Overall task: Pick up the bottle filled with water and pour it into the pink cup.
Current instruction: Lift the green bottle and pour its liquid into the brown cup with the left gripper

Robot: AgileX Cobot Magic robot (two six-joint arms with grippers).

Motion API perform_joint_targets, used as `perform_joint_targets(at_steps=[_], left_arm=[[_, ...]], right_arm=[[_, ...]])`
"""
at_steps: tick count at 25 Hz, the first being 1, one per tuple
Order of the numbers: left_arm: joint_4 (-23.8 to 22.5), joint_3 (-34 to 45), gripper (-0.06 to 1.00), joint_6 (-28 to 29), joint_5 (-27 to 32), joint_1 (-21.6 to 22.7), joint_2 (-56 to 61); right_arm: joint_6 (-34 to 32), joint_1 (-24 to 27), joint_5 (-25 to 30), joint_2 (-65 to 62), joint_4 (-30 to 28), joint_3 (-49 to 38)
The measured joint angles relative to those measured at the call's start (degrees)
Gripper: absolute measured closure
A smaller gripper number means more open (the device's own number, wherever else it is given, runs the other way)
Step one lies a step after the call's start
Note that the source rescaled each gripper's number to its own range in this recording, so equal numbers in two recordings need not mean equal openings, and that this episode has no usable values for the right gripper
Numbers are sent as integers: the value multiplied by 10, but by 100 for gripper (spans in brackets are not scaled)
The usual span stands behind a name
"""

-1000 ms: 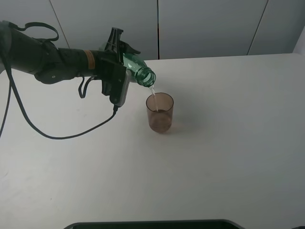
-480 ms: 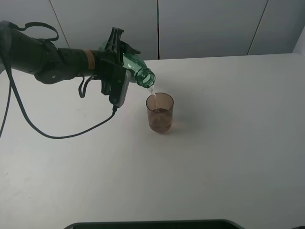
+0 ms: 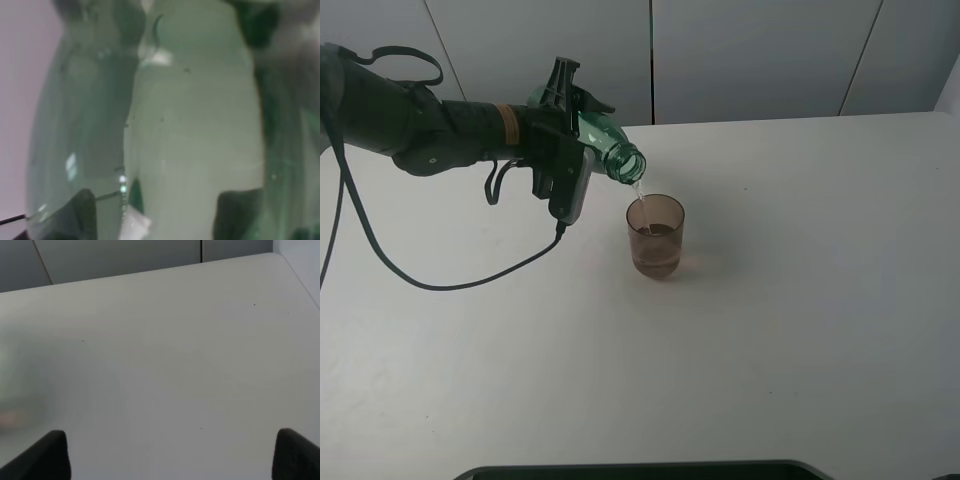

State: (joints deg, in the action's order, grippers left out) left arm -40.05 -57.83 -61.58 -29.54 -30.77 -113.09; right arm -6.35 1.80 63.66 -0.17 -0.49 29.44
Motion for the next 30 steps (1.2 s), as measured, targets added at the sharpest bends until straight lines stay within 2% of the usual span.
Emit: perform_joint_targets(at_steps=[30], left_arm=[[4, 0, 92, -14, -4, 0, 0]], right_arm=[[0, 0, 0, 0, 0, 0]])
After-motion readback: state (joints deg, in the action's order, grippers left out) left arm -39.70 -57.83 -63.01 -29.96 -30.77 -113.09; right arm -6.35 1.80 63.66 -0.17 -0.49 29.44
